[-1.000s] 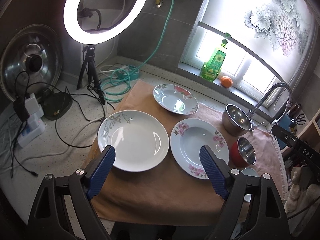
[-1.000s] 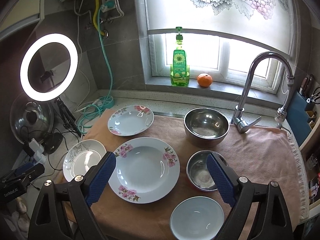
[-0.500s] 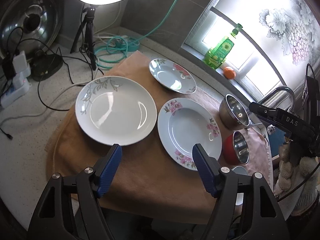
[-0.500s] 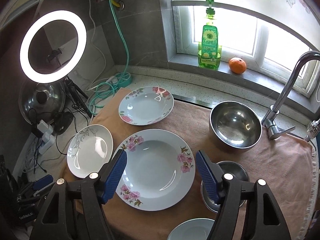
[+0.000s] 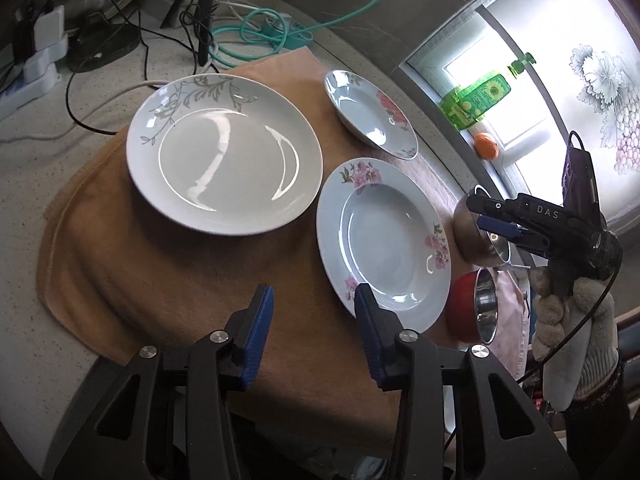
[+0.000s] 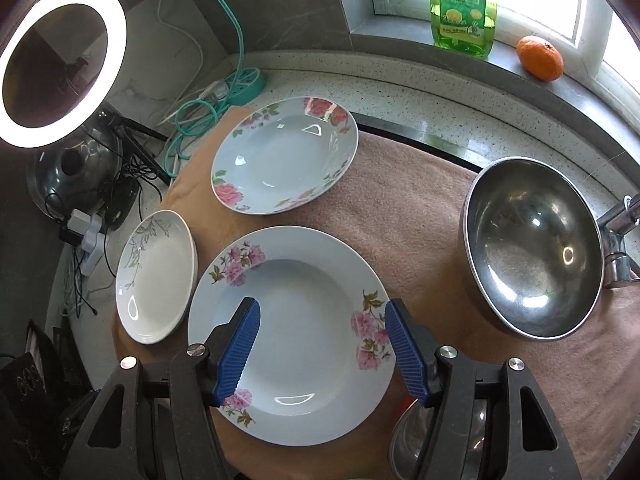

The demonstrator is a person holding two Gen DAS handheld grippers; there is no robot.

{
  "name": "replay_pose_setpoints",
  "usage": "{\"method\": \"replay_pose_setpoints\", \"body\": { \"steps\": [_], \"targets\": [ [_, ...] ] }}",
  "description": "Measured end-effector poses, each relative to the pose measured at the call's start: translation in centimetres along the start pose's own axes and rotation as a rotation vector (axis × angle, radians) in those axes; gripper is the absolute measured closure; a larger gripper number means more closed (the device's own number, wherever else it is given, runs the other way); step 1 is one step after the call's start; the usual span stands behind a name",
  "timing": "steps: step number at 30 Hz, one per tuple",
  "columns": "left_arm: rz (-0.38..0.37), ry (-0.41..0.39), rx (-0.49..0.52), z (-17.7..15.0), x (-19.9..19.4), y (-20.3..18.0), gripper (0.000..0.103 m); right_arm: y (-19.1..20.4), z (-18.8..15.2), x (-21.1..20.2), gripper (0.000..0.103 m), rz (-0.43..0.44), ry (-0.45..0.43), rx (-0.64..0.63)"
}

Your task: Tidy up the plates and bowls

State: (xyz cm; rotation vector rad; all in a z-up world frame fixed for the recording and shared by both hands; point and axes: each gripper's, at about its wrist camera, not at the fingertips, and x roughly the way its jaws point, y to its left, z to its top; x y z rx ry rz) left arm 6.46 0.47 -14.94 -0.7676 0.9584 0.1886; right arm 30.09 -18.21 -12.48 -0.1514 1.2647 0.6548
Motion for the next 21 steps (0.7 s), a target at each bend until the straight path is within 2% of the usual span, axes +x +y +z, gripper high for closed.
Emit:
{"method": "replay_pose_setpoints", "body": {
  "steps": [2,7,10,13,16,21],
  "targets": [
    [0.004,0.010,-0.008,0.1,0.6,-0.3,0.068,-0.8,0.4,0.8,0.059,0.007,0.020,0.007],
    [0.000,0.022,-0.036,-0.2,1.6,-0.4,0.069,-1.7,0.9,2.2,0.065,0.016,0.056,-0.019],
    [-0.027,0.066,-0.052,-0.5,2.9,-0.5,0.069,-2.3,1.2,2.7,0.066,0.022,0.071,-0.024],
    [-0.020,0.093,-0.060,-1.0,3.8,-0.6,0.069,-3.0,1.4,3.2,0.066,0.027,0.087,-0.020],
    [-0.006,0.100,-0.053,-1.2,4.4,-0.9,0.069,-3.3,1.5,3.8,0.070,0.039,0.102,-0.018],
    [0.002,0.094,-0.070,-0.7,4.8,-0.9,0.068,-3.8,1.5,4.7,0.071,0.056,0.117,-0.001]
  ]
}}
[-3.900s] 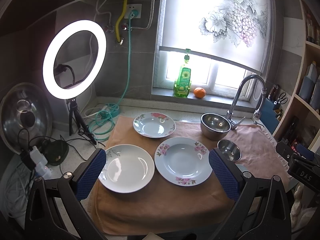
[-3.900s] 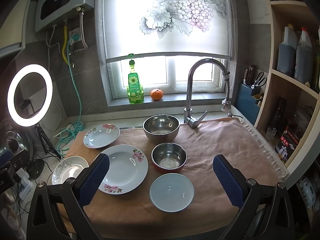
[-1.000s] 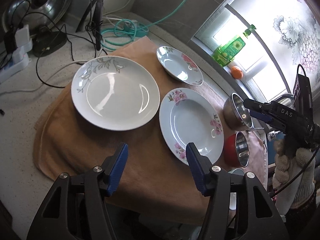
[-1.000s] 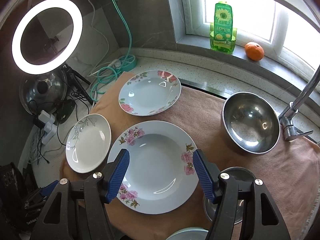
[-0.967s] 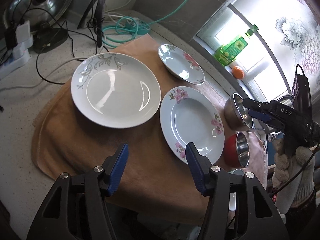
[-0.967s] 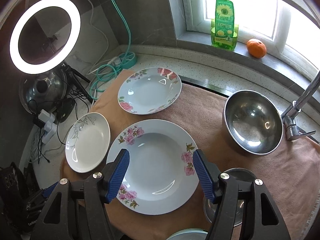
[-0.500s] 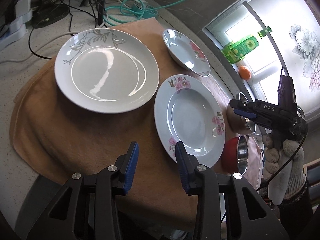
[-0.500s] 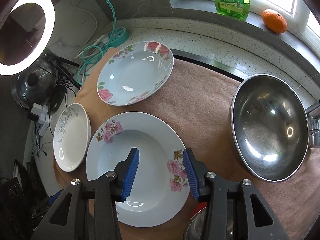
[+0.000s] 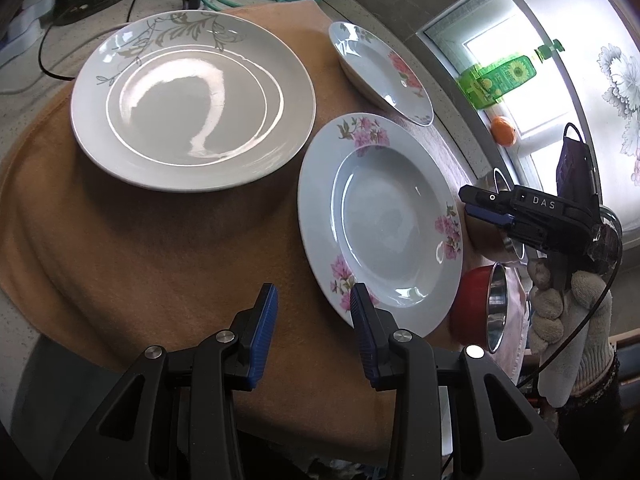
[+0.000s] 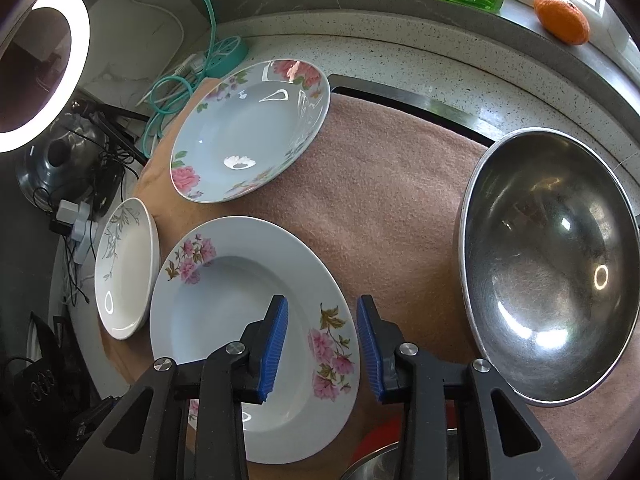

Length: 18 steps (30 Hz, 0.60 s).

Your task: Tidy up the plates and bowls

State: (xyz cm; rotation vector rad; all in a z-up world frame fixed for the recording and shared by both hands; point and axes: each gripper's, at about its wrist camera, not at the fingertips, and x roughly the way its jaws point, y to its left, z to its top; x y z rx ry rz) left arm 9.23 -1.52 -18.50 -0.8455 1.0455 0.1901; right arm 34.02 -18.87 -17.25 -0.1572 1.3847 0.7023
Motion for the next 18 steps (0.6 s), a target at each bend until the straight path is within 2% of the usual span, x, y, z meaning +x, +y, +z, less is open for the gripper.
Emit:
{"method": "replay_pose_setpoints", "body": {
  "steps": [3,6,8,18],
  "targets": [
    [0.005,-0.008,0.002,0.4,0.1,-0.1,0.069,-0.2,0.1,0.3,0.071,0.002,0.006,-0.001],
    [0.003,-0.004,-0.002,0.7,0.7,-0.3,0.079,-0.3,0.3,0.6,0.071,-0.007,0.011,-0.002],
    [-0.001,0.000,-0.005,0.8,1.0,-0.3,0.079,-0.4,0.5,0.7,0.075,-0.006,0.008,-0.003],
    [-0.003,0.005,-0.011,1.3,1.5,0.0,0.084,-0.4,0.8,1.3,0.078,0.023,0.027,-0.003]
  ]
}}
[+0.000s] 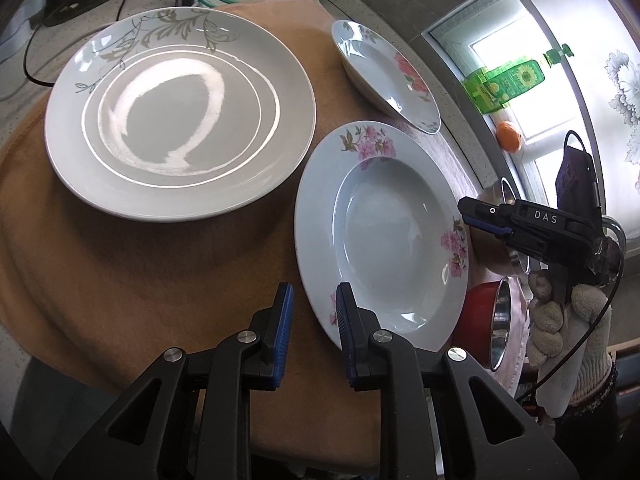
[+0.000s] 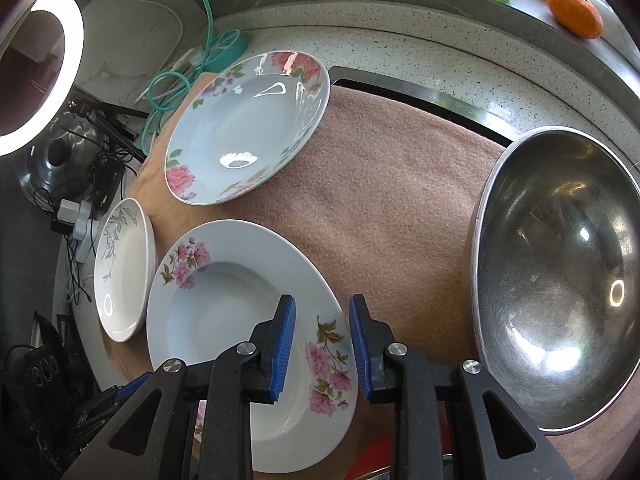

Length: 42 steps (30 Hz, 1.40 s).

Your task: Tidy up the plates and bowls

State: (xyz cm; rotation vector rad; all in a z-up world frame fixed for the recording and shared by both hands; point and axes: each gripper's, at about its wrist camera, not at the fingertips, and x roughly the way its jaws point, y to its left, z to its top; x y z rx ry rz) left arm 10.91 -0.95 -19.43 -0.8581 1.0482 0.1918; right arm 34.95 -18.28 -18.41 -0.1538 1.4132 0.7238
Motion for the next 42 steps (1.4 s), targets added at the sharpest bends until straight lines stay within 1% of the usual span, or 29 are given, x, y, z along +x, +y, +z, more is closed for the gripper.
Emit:
{"method": "replay_pose_setpoints", "body": {
  "steps": [2,5,13,26,42],
  "targets": [
    [-0.003,0.004,-0.003,0.0,0.1,0.1,0.084,0.0,0.0,0.1,0.078,0.001,0.003,-0.002],
    [-0.004,0.007,0.002,0.1,0.2,0.1,0.090,0.4,0.1,0.2,0.078,-0.013,0.006,-0.017],
    [-0.012,0.019,-0.004,0.4,0.8,0.1,0.090,0.7,0.2,0.5,0.078,-0.024,0.010,-0.027],
    [-0.018,0.020,-0.007,0.4,0.7,0.4,0.089,0.9,0.1,1.4,0.078,-0.058,0.029,-0.051],
    [-0.015,0.028,-0.004,0.1,0.2,0.7,0.090,1.4,-0.2,1.4,0.078,-0.066,0.062,-0.044]
  ]
}}
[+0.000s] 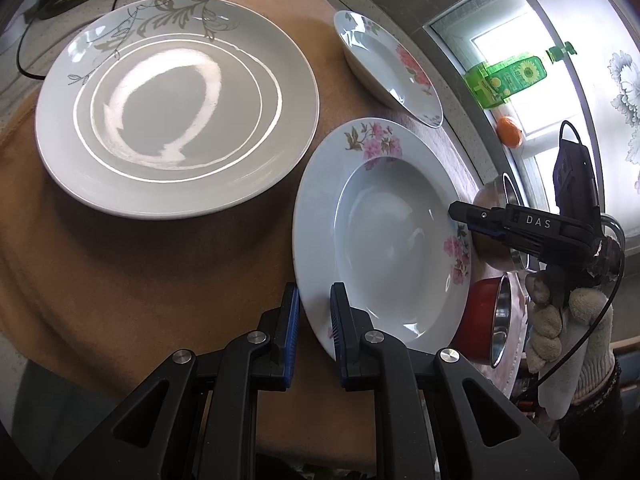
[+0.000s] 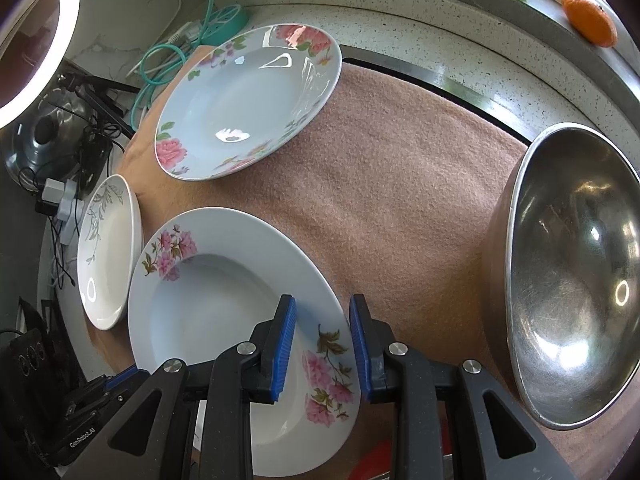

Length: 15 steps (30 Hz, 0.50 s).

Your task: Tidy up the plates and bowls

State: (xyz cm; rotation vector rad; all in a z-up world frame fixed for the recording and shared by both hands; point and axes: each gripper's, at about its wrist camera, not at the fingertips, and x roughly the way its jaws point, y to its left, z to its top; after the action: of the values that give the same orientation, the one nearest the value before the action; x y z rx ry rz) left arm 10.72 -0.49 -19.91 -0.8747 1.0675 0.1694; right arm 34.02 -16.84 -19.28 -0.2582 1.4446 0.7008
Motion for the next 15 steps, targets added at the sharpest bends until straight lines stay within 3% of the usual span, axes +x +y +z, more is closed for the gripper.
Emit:
{"method": "replay_pose_setpoints", "body": {
  "steps": [15],
  "targets": [
    [0.006,0.000,-0.011,-0.5,-0.3,0.1,0.090,1.3,-2.2,0.4,0.078,0.000,0.040,-0.017]
  ]
}}
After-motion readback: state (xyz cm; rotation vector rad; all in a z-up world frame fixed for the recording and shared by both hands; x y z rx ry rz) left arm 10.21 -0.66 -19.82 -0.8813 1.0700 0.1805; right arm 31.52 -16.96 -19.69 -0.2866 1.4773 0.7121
